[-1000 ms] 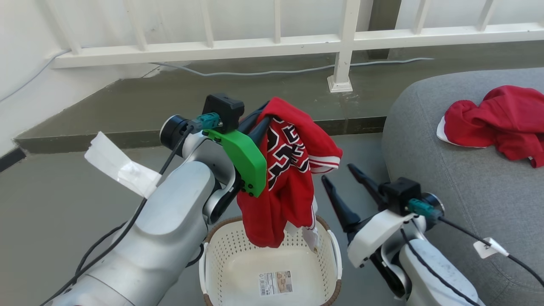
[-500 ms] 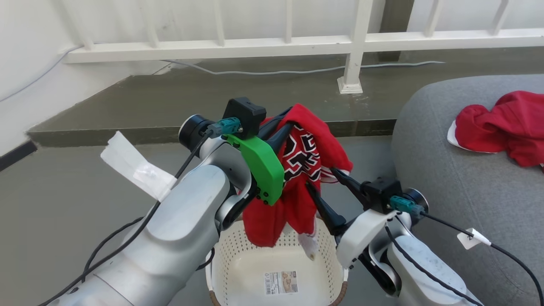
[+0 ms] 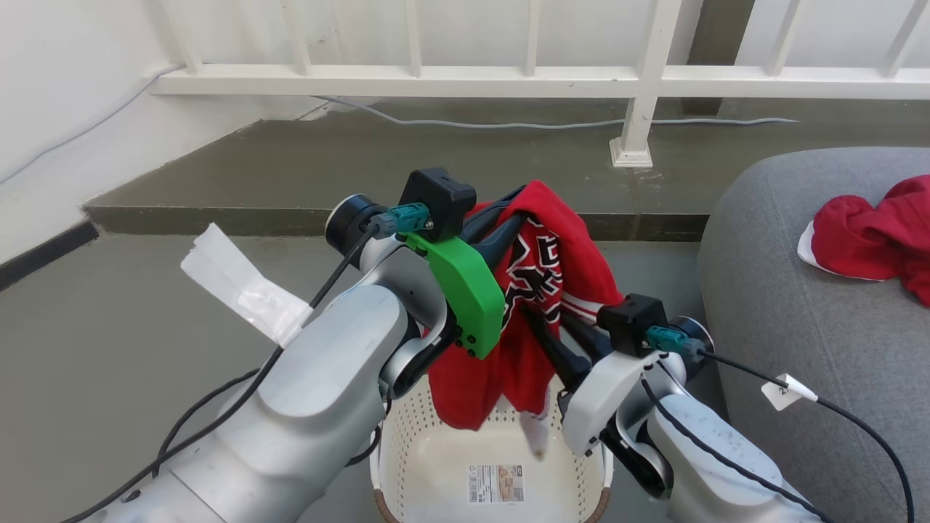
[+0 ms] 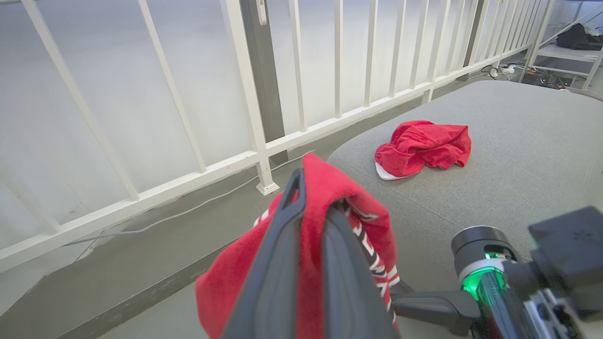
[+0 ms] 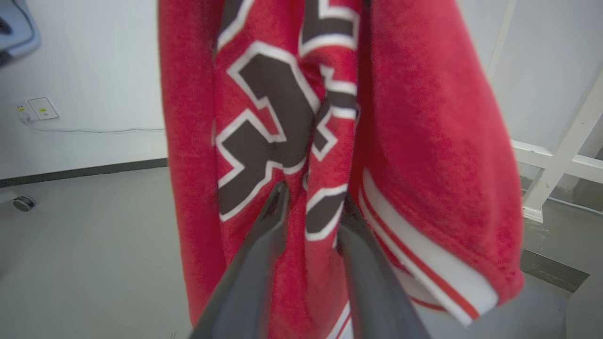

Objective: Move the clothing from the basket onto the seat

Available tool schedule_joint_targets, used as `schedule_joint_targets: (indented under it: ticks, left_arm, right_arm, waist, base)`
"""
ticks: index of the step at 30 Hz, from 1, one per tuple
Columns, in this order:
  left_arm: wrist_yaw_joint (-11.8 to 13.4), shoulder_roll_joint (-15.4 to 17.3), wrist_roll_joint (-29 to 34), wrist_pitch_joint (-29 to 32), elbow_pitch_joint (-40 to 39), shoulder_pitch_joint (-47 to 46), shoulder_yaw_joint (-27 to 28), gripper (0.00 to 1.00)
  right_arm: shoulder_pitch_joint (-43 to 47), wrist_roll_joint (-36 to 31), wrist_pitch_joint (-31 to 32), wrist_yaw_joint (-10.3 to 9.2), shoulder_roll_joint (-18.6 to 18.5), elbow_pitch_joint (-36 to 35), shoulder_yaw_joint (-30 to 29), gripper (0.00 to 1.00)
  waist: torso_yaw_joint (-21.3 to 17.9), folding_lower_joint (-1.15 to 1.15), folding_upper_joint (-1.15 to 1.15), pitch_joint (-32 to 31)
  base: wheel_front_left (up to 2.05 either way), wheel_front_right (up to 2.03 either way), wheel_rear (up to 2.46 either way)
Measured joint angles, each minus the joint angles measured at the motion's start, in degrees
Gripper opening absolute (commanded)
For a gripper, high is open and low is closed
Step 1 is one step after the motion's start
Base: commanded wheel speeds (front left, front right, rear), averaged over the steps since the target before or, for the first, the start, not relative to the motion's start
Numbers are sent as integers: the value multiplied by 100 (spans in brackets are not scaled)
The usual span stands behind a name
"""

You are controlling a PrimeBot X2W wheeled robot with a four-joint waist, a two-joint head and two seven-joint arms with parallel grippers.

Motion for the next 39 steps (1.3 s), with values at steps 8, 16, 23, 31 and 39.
schedule_joint_targets:
  ticks: [8,16,23,31,39]
  left_arm:
    - [113,0,-78,46,-76,70,35,0]
    - [281,49,-178,-16,-58,336,246,100]
    - [353,189,-316,-165,-46,524,399,100]
    - [441,367,-337,-371,-54,740,512,100]
    - [446,494,-334,-497,-112,975,488,100]
  right_arm:
    - [-105,166,-8,-116,0,179,65,0]
    - [-211,203,-56,-229,-1,331,-5,0]
    - [-289,203,-104,-355,-9,405,-229,0]
    - [-461,204,-162,-549,-289,379,-567,0]
    - [-560,269,-220,-789,-716,267,-1046,0]
  waist:
    - [-21,0,0,-5]
    - [-193,0,0,-3]
    - [-369,0,0,27]
    - [-624,0,0,80]
    - [-938,0,0,143]
  base:
    - [0,0,0]
    - [0,0,0]
    - [0,0,0]
    - [0,0,0]
    - [0,0,0]
